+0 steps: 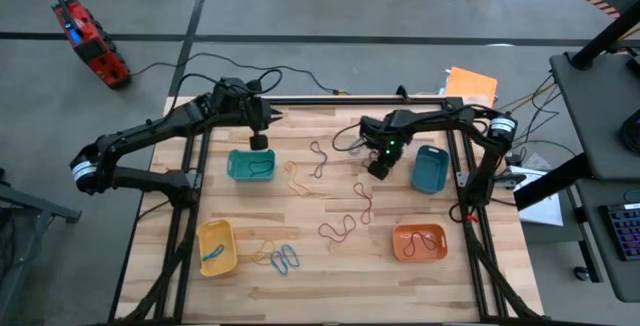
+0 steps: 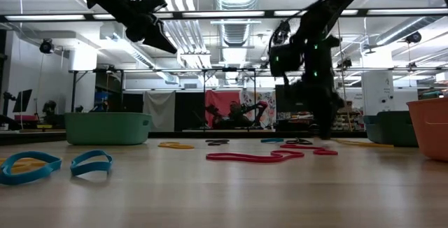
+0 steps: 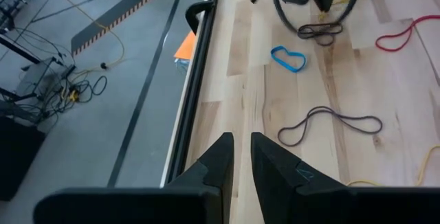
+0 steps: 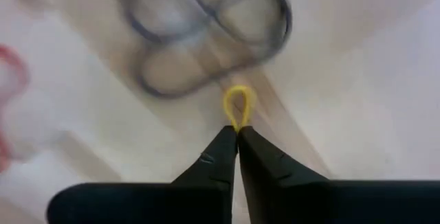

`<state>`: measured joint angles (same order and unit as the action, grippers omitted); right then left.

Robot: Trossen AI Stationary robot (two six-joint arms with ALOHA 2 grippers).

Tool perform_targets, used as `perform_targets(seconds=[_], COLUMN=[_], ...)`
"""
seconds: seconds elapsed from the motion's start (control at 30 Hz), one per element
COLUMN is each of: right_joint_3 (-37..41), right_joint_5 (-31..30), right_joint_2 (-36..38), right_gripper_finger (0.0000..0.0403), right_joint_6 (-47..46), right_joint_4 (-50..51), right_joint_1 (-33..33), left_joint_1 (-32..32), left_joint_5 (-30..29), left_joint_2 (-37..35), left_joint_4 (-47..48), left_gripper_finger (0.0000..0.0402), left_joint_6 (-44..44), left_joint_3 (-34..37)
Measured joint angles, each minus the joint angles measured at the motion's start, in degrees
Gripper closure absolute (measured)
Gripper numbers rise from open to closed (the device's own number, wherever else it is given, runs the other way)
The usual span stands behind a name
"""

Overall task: Sort rubber bands into baskets
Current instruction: Put the yellow rubber band into the blue bin

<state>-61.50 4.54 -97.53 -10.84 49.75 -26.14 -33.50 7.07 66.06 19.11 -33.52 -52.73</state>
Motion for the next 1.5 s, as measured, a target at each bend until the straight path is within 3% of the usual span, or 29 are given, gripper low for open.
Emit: perform_targets(seconds=[0.57, 0.87, 1.17, 1.37, 1.5], right_joint_3=[-0.81, -1.05, -8.94, -13.69, -13.70], right_joint_5=[-2.03, -11.10, -25.42, -27.16, -25.83], right_joint_2=[19.27, 27.82, 25.05, 20.09, 18.12], right_gripper_finger=[0.0394, 0.0394, 0.0394, 0.0394, 0.0394], right_joint_6=[-0.58, -6.27, -20.00, -28.17, -29.59], right_joint_4=[0.49, 5.16, 25.87, 39.16, 39.90], right_joint_1=[0.03, 4.57, 11.72, 13.93, 14.15], left_joint_1=[0.00, 0.04, 0.04, 0.04, 0.04], left_joint_5=[0.00, 0.00, 0.00, 0.00, 0.00], left_joint_2=[-0.02, -0.02, -0.02, -0.02, -0.03], left_joint_4=[0.70, 0.66, 0.31, 0.26, 0.24], left_gripper_finger=[0.0366, 0.0366, 0.0366, 0.0366, 0.0366], left_joint_6=[2.76, 3.20, 3.21, 3.22, 3.22], left_joint_3=[0.02, 0.02, 0.04, 0.04, 0.04])
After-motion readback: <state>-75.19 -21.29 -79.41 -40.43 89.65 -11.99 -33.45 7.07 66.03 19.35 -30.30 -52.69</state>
